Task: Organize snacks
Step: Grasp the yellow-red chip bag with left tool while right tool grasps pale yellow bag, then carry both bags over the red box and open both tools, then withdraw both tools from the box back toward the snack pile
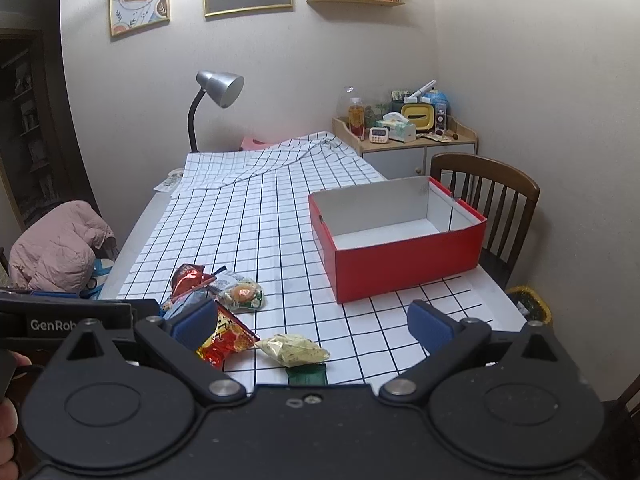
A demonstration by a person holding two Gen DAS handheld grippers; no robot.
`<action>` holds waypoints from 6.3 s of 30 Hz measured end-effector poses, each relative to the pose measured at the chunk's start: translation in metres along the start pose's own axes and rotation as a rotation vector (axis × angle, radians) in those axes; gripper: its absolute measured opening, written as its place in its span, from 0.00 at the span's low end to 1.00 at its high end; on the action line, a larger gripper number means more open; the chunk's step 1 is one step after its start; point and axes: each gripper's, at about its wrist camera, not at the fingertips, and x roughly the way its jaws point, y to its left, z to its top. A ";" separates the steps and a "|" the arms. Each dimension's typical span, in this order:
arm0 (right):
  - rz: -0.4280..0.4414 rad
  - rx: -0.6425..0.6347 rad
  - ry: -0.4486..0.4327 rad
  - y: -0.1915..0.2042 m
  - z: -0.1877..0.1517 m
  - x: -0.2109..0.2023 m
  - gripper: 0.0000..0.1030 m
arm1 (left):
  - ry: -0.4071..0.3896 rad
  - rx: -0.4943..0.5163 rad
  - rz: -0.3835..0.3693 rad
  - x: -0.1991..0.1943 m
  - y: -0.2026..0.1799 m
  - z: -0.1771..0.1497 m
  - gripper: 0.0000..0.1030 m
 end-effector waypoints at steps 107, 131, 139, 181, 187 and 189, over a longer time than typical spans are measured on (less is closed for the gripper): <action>0.177 -0.171 0.158 -0.117 0.095 0.187 0.42 | 0.155 -0.025 -0.027 0.166 -0.098 0.131 0.63; 0.102 -0.190 0.273 -0.205 0.124 0.305 0.42 | 0.244 0.034 0.051 0.301 -0.182 0.183 0.63; 0.124 -0.250 0.365 -0.207 0.113 0.342 0.42 | 0.291 0.079 0.084 0.338 -0.193 0.179 0.62; 0.180 -0.175 0.308 -0.197 0.123 0.285 0.75 | 0.232 0.007 0.023 0.279 -0.168 0.158 0.62; 0.194 -0.164 0.251 -0.185 0.125 0.254 0.78 | 0.178 0.025 0.002 0.248 -0.156 0.156 0.62; 0.198 -0.160 0.234 -0.180 0.125 0.244 0.80 | 0.165 0.026 -0.006 0.238 -0.150 0.155 0.62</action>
